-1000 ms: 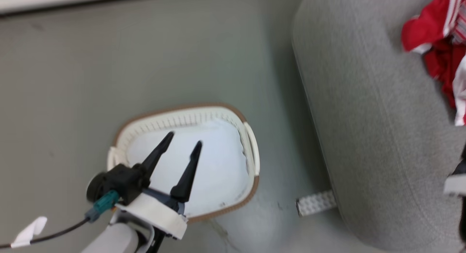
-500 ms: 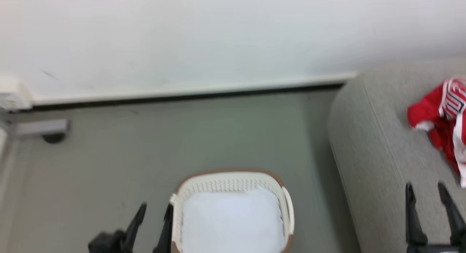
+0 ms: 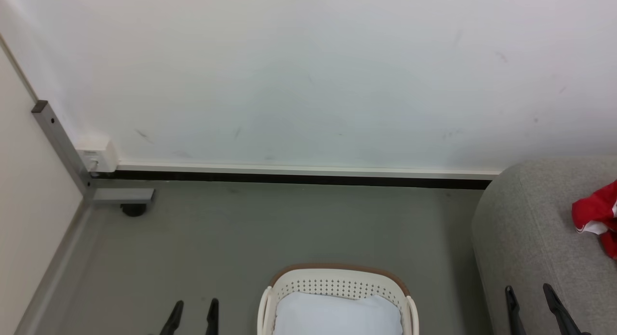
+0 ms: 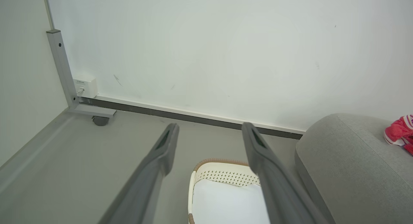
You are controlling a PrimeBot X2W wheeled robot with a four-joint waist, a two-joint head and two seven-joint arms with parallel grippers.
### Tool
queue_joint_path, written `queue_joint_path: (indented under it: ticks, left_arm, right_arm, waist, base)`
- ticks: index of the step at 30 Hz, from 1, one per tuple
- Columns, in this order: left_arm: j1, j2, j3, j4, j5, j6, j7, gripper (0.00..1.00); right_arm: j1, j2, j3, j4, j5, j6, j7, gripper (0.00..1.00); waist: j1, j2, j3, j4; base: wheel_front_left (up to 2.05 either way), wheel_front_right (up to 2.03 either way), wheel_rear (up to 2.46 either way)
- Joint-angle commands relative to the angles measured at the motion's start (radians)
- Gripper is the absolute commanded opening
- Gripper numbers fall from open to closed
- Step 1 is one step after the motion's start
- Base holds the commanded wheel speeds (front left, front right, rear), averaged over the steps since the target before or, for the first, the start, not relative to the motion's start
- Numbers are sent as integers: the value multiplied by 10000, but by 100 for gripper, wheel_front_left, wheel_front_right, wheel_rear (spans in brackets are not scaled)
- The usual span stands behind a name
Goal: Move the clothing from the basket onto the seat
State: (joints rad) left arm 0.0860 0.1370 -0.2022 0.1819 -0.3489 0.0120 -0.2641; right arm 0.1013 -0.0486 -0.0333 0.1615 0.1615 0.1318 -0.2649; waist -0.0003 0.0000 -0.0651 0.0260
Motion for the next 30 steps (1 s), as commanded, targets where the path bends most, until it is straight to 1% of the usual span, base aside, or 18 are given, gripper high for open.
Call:
queue_joint_path:
  ticks: [1, 3, 4, 8, 15, 16, 30]
  left_arm:
    - [114, -80, 121, 56, 166, -59, -4, 100]
    - [145, -173, 241, 108, 183, -186, -4, 100]
    - [24, -194, 248, 101, 145, -210, 2, 0]
    - [159, -271, 186, 453, 96, -210, 18, 0]
    - [-67, -328, 495, 483, -1138, -329, 397, 0]
    - [-67, -328, 495, 483, -1138, -329, 397, 0]
    - [-441, -431, 1001, 495, -3327, -542, 1036, 0]
  right_arm:
    - [-85, -34, 42, 74, 50, -22, 10, 100]
    - [-137, -33, 67, 119, 58, -22, 9, 100]
    - [-37, -2, 70, 101, 41, 0, 0, 0]
    - [82, 93, 76, 447, 92, 2, 19, 0]
    - [-148, 80, -16, 488, 1498, 1, 391, 0]
    - [-148, 80, -16, 488, 1498, 1, 391, 0]
    - [-537, 54, -170, 536, 3974, -2, 1034, 0]
  waist:
    - [3, 0, -53, 85]
    - [3, 0, -73, 151]
    - [3, 0, -67, 144]
    - [3, 0, -68, 152]
    - [3, 0, -26, 129]
    - [3, 0, -26, 129]
    - [3, 0, 58, 83]
  base:
    - [0, 0, 0]
    - [0, 0, 0]
    - [0, 0, 0]
    - [0, 0, 0]
    - [0, 0, 0]
    - [0, 0, 0]
    - [0, 0, 0]
